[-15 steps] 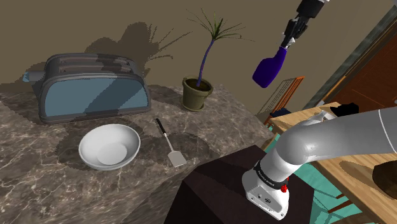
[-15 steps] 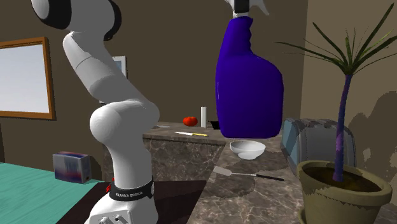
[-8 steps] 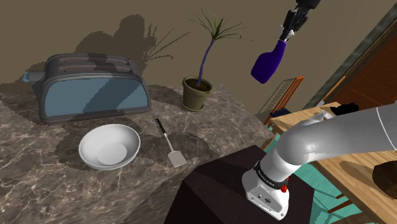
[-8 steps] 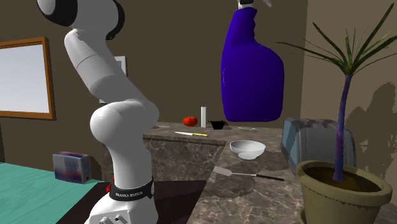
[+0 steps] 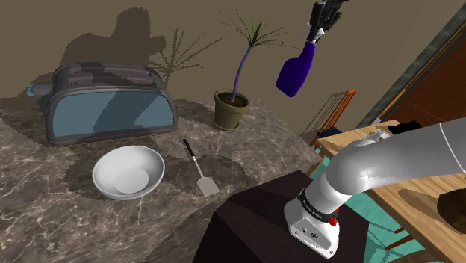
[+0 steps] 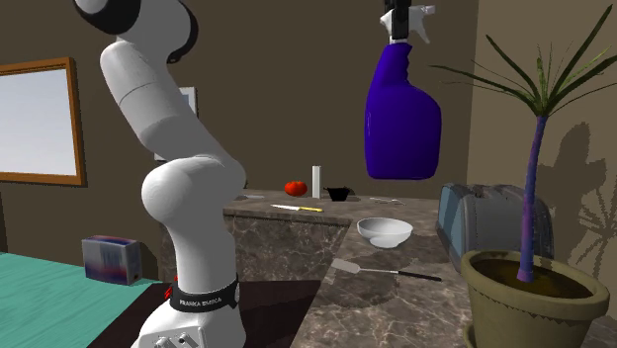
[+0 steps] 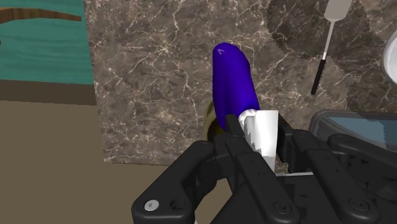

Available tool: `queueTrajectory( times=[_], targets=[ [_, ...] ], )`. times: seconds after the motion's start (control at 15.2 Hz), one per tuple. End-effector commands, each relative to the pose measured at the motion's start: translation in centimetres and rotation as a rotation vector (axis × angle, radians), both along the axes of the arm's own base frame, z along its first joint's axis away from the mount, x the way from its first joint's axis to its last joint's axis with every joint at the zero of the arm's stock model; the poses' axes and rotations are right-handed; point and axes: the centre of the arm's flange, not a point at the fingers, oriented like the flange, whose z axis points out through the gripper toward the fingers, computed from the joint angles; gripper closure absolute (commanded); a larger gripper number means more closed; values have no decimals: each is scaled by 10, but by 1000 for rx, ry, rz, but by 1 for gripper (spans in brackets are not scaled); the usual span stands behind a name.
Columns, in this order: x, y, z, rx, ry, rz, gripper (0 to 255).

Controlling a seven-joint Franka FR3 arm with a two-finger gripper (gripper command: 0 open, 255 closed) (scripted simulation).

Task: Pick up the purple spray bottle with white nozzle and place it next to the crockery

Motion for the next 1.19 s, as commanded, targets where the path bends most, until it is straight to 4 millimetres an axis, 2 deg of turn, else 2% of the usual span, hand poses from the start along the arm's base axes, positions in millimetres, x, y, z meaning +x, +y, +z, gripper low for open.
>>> queueTrajectory(
  times=[0.0,1.12],
  targets=[
    [15,25,3,1,0,-1,255],
    [129,218,3,1,0,-1,255]
  ],
)
